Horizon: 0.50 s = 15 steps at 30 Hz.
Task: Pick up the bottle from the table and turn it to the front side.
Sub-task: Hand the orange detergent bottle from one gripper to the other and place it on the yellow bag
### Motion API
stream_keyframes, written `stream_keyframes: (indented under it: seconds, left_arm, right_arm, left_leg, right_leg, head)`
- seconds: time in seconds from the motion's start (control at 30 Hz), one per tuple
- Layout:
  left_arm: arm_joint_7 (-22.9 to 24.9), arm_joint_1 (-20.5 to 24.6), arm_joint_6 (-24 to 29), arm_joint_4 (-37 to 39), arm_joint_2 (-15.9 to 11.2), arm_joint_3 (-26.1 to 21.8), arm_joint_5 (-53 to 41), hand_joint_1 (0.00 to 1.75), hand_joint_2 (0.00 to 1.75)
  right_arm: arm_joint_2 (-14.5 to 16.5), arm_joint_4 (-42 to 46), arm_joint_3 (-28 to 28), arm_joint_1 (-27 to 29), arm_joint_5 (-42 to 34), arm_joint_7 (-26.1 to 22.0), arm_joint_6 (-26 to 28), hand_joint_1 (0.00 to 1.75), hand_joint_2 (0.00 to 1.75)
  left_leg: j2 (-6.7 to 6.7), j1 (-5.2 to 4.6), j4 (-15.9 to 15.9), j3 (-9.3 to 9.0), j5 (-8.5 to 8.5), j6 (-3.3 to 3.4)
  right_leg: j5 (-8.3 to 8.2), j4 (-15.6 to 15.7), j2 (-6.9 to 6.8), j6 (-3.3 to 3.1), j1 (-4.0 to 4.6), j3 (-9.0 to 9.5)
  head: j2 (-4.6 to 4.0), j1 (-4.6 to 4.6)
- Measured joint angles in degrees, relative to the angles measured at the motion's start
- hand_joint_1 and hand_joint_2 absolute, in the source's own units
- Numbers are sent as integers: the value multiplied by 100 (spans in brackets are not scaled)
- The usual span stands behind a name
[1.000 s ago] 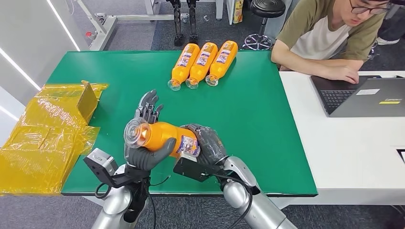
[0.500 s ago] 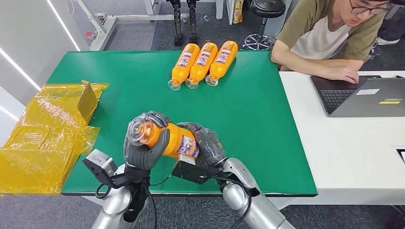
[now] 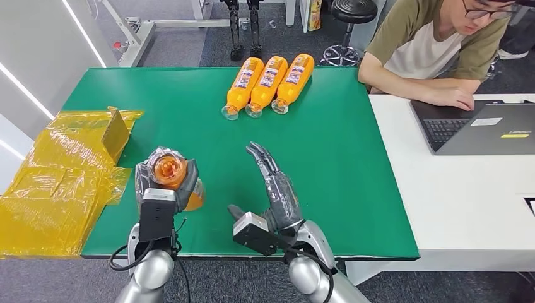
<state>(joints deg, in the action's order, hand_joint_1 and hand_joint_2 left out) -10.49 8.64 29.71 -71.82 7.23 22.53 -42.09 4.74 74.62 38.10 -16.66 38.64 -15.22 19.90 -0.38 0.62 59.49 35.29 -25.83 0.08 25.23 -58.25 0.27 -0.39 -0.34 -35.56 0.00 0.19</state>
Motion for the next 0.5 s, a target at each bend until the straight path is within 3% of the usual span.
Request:
stream_keyframes:
  seconds: [0.17,0.33,0.5]
  left_arm:
    - [873,-137,896,-169,-352,-575,-2983,175,175]
    - [1133,-32,912,-147,-886,-1059,-4030,175,175]
    - [1235,590,726,648,-1538,-1163,-4248,175,175]
  right_arm:
    - [0,527,-56,373,47,-117,106,0,175]
    - [-2,914,-148,588,-415,-486,366,0,175]
    - [-2,1100,-154,684,-693,-736,520,0,175]
  left_leg:
    - [5,1,-2,-1,-7,-11]
    - [12,1,-4,-3,-7,-12]
    - [12,2,-4,-5,0,-20]
  right_leg:
    - [4,-1,9,-3,0,-5]
    - [6,-1,11,-7,1,-6]
    - [-1,-5,10,-15,1,-6]
  head:
    - [0,-1]
    - [0,0]
    - [0,0]
